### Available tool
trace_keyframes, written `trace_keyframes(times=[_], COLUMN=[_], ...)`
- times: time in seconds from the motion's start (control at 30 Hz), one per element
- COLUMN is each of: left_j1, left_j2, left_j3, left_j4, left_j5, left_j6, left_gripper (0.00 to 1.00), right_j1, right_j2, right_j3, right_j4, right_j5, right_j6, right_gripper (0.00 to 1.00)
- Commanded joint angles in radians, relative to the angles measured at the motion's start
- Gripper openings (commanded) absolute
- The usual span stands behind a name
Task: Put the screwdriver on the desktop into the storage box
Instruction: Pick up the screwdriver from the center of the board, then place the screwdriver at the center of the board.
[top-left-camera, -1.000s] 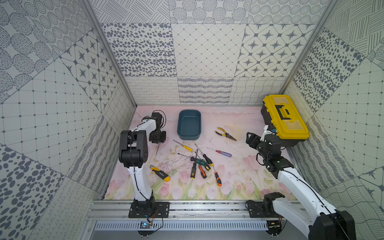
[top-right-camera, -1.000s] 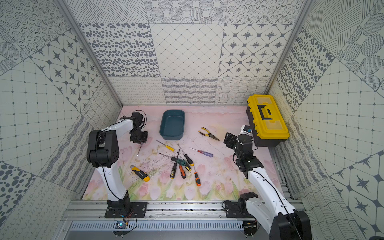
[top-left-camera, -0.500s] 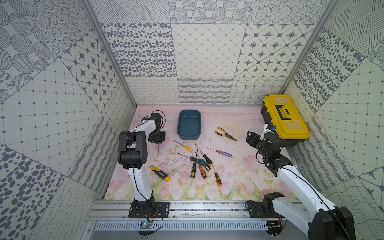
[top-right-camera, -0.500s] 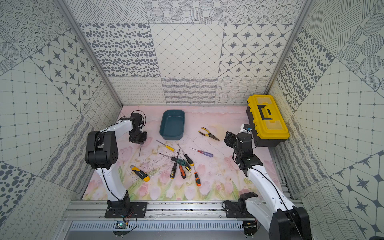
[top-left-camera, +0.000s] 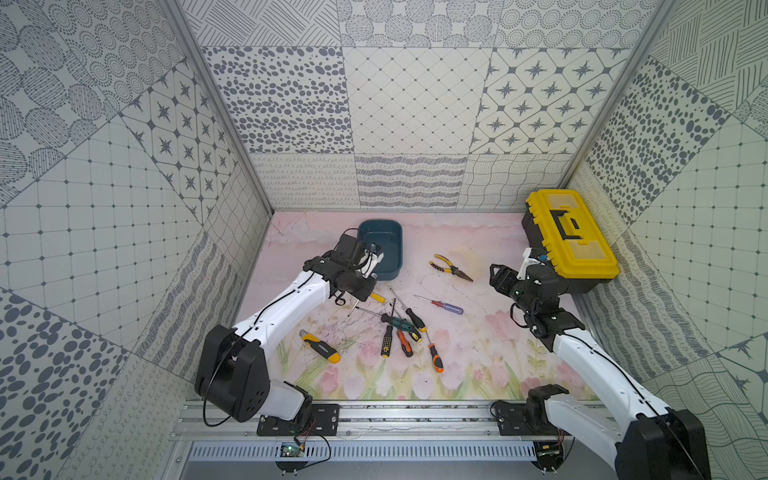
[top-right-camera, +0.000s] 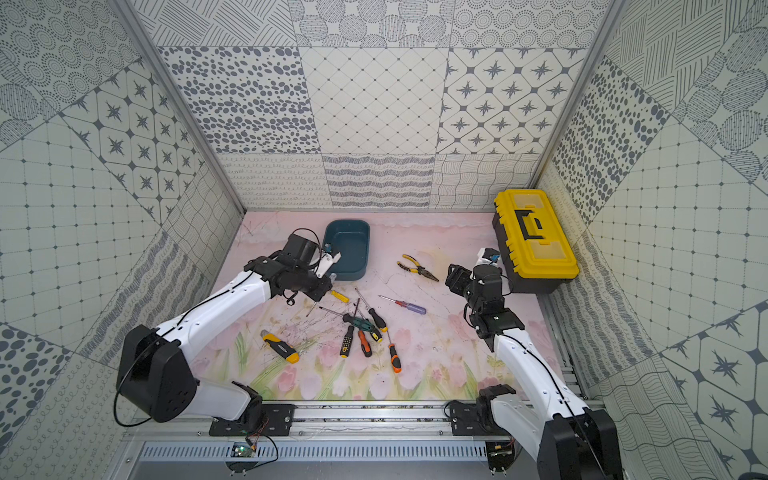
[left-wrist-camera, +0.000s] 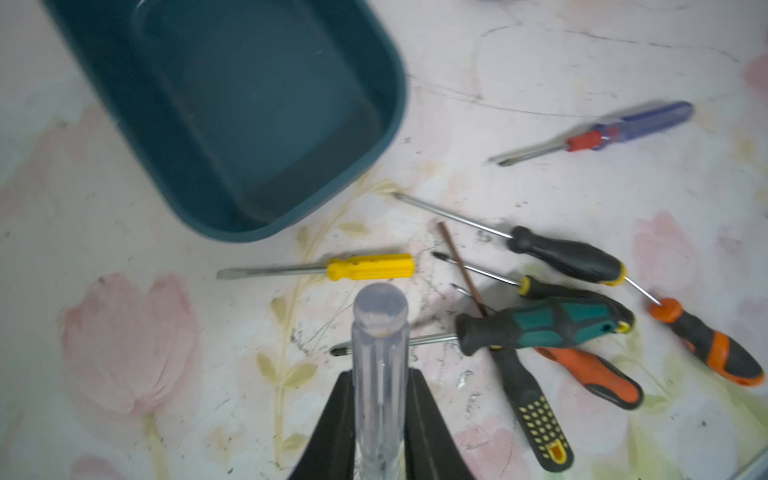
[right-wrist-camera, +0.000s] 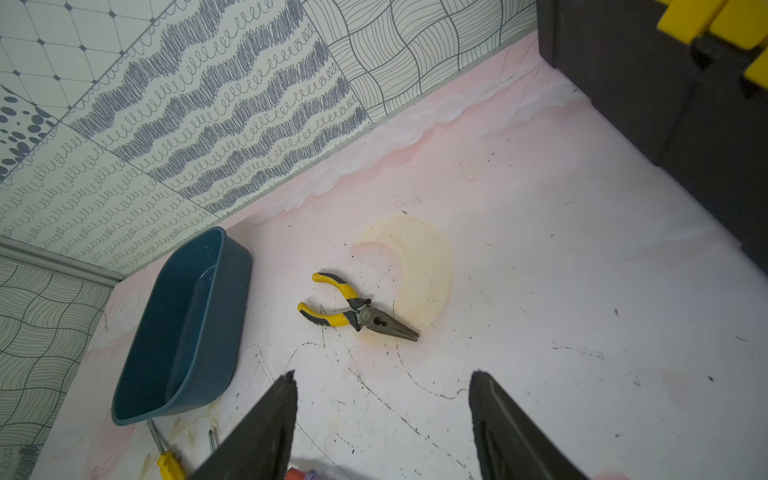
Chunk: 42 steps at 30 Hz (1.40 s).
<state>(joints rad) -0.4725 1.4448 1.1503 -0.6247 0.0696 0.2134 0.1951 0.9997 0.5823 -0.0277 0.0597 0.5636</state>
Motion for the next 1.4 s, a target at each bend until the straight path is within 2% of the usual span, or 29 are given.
trace_keyframes(times=[0.0,0.1,0.27,0.43,0.67,0.83,0.93,1.07,1.17,1.27,1.37], left_j1=[-0.211,-0.329,-0.450,-0.502,-0.513,-0.513,-0.512,-0.511,-0.508,-0.500,-0.481], left_j2=[0.011,0.123,0.337,0.483,0.638,0.722,0.751,0.745,0.709,0.644,0.498], left_j3=[0.004,0.062,0.234,0.360,0.489,0.545,0.562,0.578,0.595,0.580,0.473], left_j4=[0.101,0.089,-0.009,-0.064,-0.088,-0.104,-0.104,-0.087,-0.069,-0.027,0.117], left_j5=[0.189,0.177,0.141,0.136,0.164,0.199,0.216,0.221,0.232,0.249,0.284], left_j6=[0.271,0.365,0.523,0.676,0.802,0.811,0.795,0.768,0.728,0.676,0.581], left_gripper=[0.00,0.00,0.00,0.00,0.00,0.09,0.19,0.39,0.48,0.53,0.56], right_j1=[0.004,0.004,0.004,0.003,0.003,0.003,0.003,0.003,0.004,0.003,0.003], right_j2=[-0.002,-0.032,-0.131,-0.263,-0.397,-0.403,-0.402,-0.387,-0.352,-0.301,-0.262], right_j3=[0.036,0.023,-0.015,-0.036,-0.026,0.001,0.015,0.024,0.036,0.059,0.077], right_j4=[0.005,-0.010,-0.062,-0.167,-0.319,-0.381,-0.391,-0.390,-0.382,-0.359,-0.333], right_j5=[-0.021,-0.015,-0.003,0.029,0.033,-0.008,-0.014,-0.025,-0.054,-0.120,-0.173], right_j6=[-0.029,-0.042,-0.068,-0.086,-0.115,-0.145,-0.155,-0.179,-0.216,-0.253,-0.279], right_gripper=[0.70,0.70,0.71,0.72,0.72,0.72,0.72,0.73,0.73,0.76,0.76])
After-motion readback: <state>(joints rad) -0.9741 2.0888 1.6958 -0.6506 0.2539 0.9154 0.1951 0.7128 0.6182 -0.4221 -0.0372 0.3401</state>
